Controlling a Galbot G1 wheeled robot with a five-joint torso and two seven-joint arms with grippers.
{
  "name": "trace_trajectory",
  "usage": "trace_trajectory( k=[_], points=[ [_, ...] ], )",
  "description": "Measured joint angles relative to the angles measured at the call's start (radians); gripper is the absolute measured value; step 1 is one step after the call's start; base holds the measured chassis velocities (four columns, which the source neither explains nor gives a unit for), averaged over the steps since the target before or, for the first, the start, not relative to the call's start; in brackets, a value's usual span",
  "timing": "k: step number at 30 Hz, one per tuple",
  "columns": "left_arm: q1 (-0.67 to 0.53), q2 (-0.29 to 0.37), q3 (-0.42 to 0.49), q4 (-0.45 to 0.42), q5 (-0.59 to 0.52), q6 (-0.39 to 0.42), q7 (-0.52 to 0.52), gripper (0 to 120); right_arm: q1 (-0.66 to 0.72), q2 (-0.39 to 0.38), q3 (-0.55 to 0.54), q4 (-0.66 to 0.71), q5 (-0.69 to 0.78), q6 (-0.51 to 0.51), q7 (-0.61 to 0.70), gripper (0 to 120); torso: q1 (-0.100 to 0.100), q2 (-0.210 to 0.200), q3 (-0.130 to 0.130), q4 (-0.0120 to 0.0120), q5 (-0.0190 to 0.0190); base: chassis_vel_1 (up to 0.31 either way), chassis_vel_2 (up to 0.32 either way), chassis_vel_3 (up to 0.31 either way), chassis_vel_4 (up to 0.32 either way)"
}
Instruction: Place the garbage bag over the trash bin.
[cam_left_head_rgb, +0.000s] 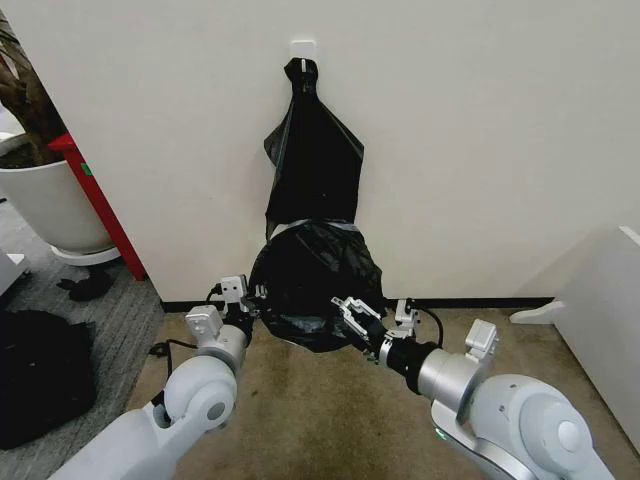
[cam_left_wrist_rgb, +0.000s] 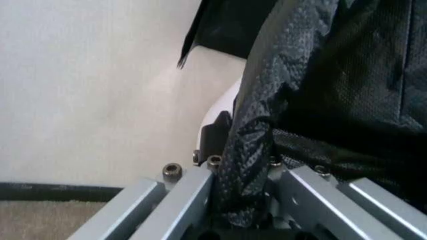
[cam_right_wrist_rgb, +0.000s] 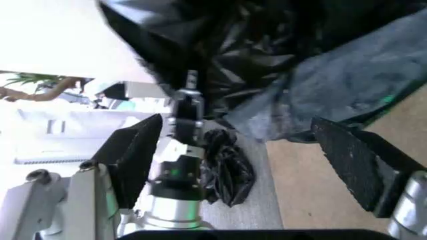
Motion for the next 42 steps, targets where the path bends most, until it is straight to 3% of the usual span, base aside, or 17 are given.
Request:
trace_trajectory(
  k=[23,26,29,33,42],
  points=[
    [0.026,0.001,0.003,-0.03,0.064,-0.015,0.044,0,-0.013,0.012,0.0,-0.022,0.011,0.006,0.055,71,0.0,0.0,0.0,-0.0001,0.0,0.0,0.0,0.0,0.0],
    [0.034,0.001,0.002,-0.037,0.066,-0.015,0.044,0,-0.012,0.014,0.001,-0.025,0.01,0.009,0.061,67,0.0,0.0,0.0,-0.0001,0.0,0.0,0.0,0.0,0.0],
    [0.049,0.002,0.001,-0.045,0.073,-0.015,0.048,0,-0.014,0.014,0.003,-0.026,0.01,0.012,0.07,54,0.0,0.0,0.0,0.0,0.0,0.0,0.0,0.0,0.0],
    [0.054,0.003,0.0,-0.047,0.079,-0.017,0.05,0,-0.019,0.013,0.002,-0.024,0.01,0.014,0.075,49,0.0,0.0,0.0,-0.0001,0.0,0.0,0.0,0.0,0.0],
    [0.055,0.001,-0.001,-0.048,0.09,-0.024,0.059,0,-0.025,0.016,-0.004,-0.019,0.01,0.018,0.077,17,0.0,0.0,0.0,-0.0001,0.0,0.0,0.0,0.0,0.0]
  ],
)
